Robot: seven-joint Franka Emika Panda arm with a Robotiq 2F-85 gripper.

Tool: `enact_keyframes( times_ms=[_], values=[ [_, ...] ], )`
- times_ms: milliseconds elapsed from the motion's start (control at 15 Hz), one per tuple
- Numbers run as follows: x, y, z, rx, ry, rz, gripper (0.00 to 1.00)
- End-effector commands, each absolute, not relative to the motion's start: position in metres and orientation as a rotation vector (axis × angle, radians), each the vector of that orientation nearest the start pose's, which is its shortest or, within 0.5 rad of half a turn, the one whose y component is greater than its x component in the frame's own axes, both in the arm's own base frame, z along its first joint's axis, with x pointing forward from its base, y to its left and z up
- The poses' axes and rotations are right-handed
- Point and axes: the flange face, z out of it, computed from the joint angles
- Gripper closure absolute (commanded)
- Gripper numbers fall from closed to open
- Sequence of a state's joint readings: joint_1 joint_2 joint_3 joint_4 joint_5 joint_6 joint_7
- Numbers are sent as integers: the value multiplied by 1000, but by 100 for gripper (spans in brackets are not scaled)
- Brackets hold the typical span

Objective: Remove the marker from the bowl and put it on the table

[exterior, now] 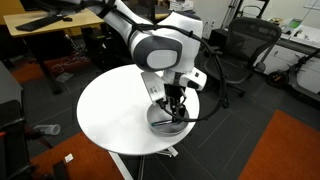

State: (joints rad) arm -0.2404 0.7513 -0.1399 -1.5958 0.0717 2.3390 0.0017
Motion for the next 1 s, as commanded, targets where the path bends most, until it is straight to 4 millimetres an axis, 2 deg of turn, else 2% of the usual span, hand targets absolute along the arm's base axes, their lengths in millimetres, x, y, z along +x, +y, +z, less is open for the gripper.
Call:
enact_keyframes(
  times_ms=[0,667,733,800,933],
  values=[
    [662,-252,184,-3090,693,28,0],
    [672,-261,157,-3089,750,36,0],
    [672,-262,156,-3090,747,37,25],
    [672,-262,154,-3092,746,37,28],
    [673,-262,152,-3093,748,35,44]
  ],
)
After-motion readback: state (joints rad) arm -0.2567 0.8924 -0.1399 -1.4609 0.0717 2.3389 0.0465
